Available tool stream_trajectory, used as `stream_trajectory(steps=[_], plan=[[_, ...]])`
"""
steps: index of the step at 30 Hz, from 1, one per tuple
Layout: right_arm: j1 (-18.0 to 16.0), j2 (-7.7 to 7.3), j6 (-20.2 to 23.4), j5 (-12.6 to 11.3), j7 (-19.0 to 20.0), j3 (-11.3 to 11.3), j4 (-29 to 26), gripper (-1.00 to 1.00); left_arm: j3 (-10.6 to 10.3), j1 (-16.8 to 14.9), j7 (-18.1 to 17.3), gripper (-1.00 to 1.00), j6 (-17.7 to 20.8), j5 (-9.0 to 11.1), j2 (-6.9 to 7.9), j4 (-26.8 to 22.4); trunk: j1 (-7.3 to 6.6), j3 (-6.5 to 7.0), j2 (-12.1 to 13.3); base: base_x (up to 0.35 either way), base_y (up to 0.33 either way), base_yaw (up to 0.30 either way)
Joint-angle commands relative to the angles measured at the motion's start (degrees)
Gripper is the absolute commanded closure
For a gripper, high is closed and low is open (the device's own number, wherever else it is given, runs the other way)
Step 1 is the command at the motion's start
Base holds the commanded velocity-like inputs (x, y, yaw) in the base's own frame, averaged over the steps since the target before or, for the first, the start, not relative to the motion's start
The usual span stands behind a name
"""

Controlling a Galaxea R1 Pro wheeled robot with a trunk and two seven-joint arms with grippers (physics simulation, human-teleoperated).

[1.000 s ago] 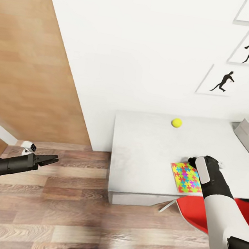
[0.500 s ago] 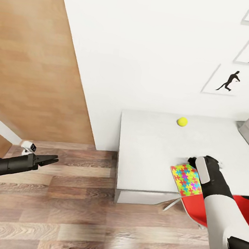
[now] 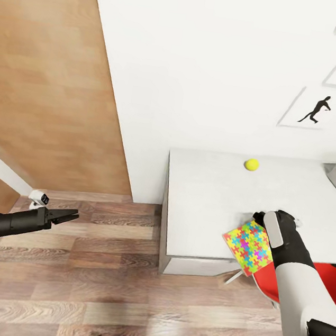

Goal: Put all the toys in the child's room - the three board games (two on the bed and one on the table), the two jigsaw puzzles on the table, and the tennis ball on the table - inside the toy box on the table in the child's room.

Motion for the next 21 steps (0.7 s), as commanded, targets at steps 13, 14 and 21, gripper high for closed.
stream_trajectory(steps=[13,14,21], plan=[[0.00,0.03,-0.15,-2.02,-0.35,0.07,2.73,-1.00,-0.02,-0.04,-0.06,-1.00,0.47,0.16,0.01,0.05,0.04,-0.09,-0.08,-0.045,0.042,0.000],[0.00,0.03,-0.15,-2.03,-0.34,0.07,2.73,-1.00,-0.02,-0.04,-0.06,-1.00,0.47,0.14,0.01,0.03,0.04,-0.09,-0.08,-0.107,0.095,0.000],[0.00,0.08,-0.15,-2.02,-0.36,0.07,2.73,-1.00,-0.02,-0.04,-0.07,-1.00,0.47,0.13,0.01,0.03,0.04,-0.09,-0.08,-0.051,0.053,0.000]])
